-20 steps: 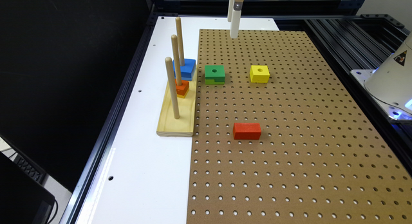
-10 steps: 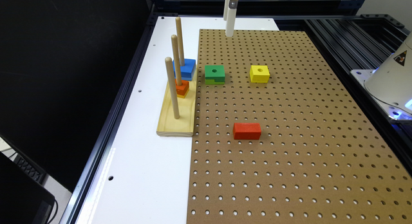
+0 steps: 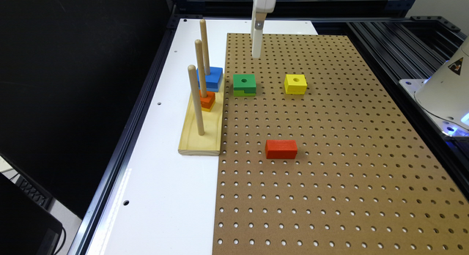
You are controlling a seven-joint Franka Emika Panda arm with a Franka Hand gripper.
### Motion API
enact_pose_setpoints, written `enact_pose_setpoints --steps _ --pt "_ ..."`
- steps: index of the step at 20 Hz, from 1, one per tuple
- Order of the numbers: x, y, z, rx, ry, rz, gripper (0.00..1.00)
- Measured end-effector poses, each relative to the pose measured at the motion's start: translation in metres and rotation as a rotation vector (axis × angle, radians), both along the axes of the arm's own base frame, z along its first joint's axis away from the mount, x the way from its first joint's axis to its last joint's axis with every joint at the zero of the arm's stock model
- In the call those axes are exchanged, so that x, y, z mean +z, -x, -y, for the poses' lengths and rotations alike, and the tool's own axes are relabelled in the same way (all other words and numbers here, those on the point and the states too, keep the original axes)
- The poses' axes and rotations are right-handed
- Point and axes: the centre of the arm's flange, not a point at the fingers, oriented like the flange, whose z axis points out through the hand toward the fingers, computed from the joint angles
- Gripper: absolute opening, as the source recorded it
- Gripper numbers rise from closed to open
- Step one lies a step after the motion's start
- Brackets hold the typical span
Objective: Pick up green block.
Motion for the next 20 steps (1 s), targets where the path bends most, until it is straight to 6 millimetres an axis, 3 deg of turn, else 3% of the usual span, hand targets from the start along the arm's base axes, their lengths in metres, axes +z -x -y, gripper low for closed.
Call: enact_pose_setpoints --steps 5,11,20 --pt "-0.004 0.000 0.000 0.000 -0.002 -0.005 1.00" --pt "-0.036 -0.003 0.001 0.000 -0.005 -0.009 1.00" --pt "-0.039 -0.003 0.001 0.004 -0.002 -0.010 1.00"
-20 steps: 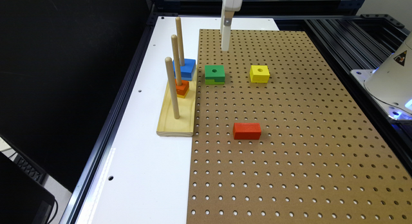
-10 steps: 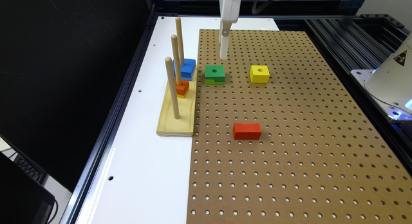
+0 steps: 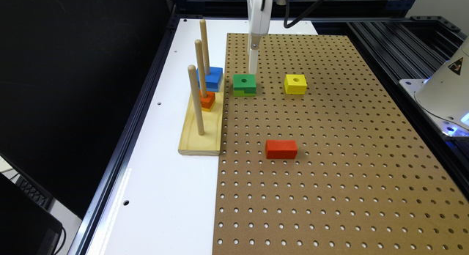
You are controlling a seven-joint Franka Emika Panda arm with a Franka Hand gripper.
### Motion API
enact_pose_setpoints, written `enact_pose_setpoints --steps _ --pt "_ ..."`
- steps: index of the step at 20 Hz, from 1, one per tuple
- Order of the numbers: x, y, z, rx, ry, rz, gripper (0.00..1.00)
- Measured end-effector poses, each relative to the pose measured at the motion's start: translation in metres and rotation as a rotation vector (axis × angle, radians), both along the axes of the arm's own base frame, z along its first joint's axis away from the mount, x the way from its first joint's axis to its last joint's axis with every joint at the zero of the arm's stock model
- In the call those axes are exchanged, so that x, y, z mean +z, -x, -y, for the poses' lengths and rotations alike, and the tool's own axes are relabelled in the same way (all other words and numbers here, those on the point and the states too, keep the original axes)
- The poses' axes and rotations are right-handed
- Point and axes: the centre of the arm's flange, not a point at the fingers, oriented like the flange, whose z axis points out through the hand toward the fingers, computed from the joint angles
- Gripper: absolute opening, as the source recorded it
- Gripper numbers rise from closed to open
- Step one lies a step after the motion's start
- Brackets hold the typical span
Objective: Pick up green block.
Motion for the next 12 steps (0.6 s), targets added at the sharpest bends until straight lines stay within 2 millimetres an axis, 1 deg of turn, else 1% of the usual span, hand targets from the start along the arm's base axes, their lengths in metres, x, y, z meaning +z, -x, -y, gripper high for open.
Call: enact_pose_setpoints --steps 3,7,12 --pt "-0.005 0.001 0.000 0.001 -0.001 -0.007 1.00" --pt "-0.022 0.000 0.000 0.001 -0.003 -0.005 1.00" --pt "-0.023 -0.001 -0.003 0.007 -0.005 -0.002 1.00"
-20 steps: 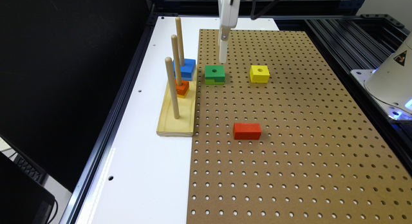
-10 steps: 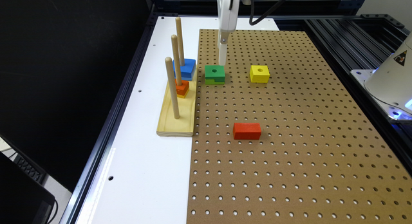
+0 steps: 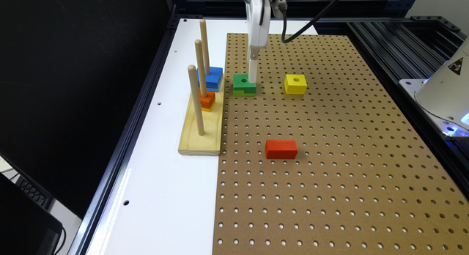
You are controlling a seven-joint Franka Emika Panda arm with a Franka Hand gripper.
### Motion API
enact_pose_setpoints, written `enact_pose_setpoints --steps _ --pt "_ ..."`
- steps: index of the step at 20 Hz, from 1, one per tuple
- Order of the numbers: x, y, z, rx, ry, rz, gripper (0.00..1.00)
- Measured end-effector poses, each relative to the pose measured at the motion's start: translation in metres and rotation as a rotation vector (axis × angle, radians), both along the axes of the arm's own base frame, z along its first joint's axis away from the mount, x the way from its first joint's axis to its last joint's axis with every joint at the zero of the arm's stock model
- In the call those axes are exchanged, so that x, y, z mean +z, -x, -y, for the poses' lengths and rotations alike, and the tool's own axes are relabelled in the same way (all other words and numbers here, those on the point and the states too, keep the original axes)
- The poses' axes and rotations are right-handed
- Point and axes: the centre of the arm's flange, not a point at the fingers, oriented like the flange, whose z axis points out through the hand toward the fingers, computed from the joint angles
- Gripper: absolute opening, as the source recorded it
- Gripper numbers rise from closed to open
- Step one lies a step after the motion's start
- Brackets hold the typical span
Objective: Pick up green block.
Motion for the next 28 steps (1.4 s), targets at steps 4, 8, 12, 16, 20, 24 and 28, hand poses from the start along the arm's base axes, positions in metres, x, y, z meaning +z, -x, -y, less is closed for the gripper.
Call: enact_pose_setpoints --steps 4,8,12,16,20,24,28 --pt "0.002 -0.003 -0.004 0.008 -0.001 0.007 1.00" --pt "0.005 -0.006 -0.005 0.011 -0.001 0.013 1.00" --pt "-0.002 -0.006 -0.006 0.011 -0.003 0.009 1.00" --pt "-0.030 -0.006 -0.006 0.008 -0.010 0.011 1.00" --pt "-0.043 -0.014 -0.005 0.006 -0.015 0.013 1.00" --pt "-0.044 -0.017 -0.005 0.005 -0.015 0.016 1.00" --pt "-0.044 -0.017 -0.005 0.005 -0.015 0.016 1.00"
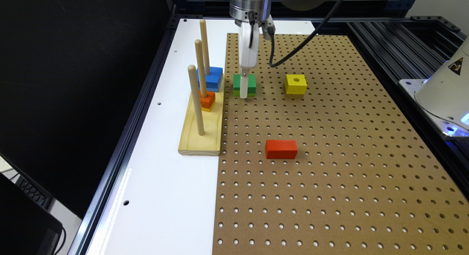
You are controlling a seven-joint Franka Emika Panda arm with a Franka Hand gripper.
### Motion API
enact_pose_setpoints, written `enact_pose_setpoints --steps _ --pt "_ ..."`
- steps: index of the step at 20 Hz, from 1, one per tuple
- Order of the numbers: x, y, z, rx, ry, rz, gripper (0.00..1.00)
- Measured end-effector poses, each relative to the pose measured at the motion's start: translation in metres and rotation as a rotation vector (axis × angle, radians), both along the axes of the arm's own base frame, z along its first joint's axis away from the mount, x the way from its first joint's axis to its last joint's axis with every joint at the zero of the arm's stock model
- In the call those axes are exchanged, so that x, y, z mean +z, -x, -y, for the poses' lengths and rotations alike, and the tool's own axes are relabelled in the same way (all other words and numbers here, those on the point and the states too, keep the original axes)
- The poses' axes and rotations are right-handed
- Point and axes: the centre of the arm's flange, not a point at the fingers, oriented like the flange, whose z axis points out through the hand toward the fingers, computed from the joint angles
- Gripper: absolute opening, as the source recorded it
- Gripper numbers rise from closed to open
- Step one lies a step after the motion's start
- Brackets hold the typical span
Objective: Pick up green block.
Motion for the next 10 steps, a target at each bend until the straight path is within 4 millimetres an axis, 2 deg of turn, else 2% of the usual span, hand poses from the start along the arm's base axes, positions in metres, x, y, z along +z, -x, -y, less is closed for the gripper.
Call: enact_pose_setpoints --steps 6,10 --pt "0.0000 0.0000 0.0000 0.000 0.000 0.000 1.00" --pt "-0.0085 -0.0002 -0.0007 0.000 -0.003 -0.004 1.00"
